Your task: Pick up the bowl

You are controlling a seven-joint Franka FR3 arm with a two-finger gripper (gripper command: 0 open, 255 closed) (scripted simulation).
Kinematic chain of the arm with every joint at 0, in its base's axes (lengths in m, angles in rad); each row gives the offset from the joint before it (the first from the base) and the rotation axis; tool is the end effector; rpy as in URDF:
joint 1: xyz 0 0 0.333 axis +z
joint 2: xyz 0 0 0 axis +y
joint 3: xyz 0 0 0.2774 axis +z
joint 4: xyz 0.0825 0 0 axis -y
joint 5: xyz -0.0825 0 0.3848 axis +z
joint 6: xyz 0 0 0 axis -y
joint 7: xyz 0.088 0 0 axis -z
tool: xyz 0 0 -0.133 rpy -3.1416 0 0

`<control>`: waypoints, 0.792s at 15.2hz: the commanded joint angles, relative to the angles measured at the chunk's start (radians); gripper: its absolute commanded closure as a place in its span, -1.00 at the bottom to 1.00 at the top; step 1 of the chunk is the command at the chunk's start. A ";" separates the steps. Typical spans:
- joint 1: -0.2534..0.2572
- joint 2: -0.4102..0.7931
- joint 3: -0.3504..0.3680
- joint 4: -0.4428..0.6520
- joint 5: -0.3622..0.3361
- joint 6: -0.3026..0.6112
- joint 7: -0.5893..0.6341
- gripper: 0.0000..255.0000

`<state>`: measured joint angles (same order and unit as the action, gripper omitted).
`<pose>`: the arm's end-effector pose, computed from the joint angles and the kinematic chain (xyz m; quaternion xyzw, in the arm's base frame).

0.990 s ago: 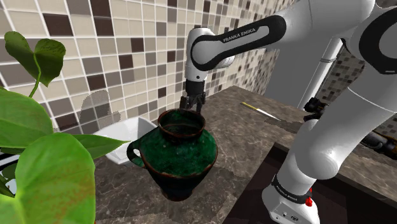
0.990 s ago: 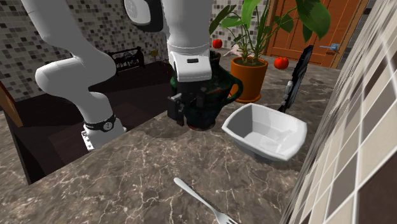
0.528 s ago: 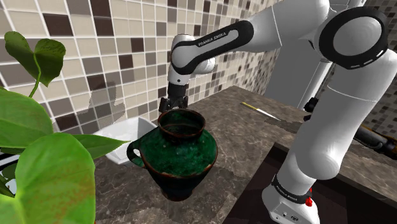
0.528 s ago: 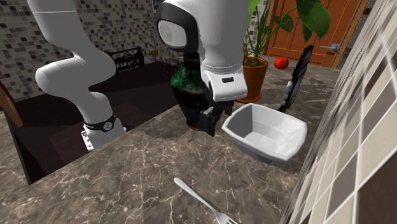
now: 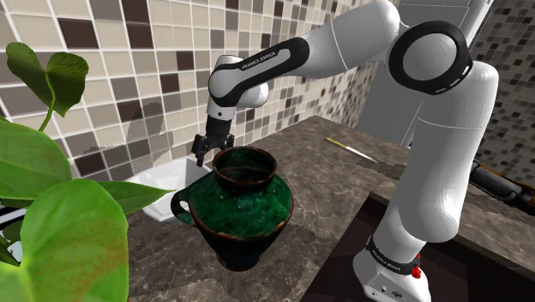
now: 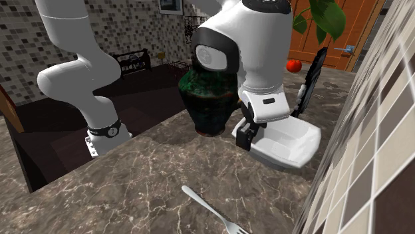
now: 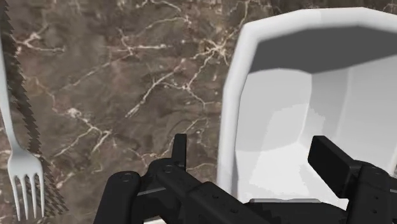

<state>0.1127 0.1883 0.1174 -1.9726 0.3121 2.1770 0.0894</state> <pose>0.5709 0.1515 0.3164 -0.9900 0.0190 0.0145 0.1388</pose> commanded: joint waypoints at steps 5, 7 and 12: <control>0.002 0.039 0.003 -0.026 0.010 0.065 -0.018 -1.00; 0.003 0.039 0.003 -0.026 0.010 0.065 -0.017 1.00; 0.003 0.040 0.003 -0.026 0.010 0.065 -0.017 1.00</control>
<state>0.1154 0.2275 0.1204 -1.9979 0.3221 2.2416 0.0724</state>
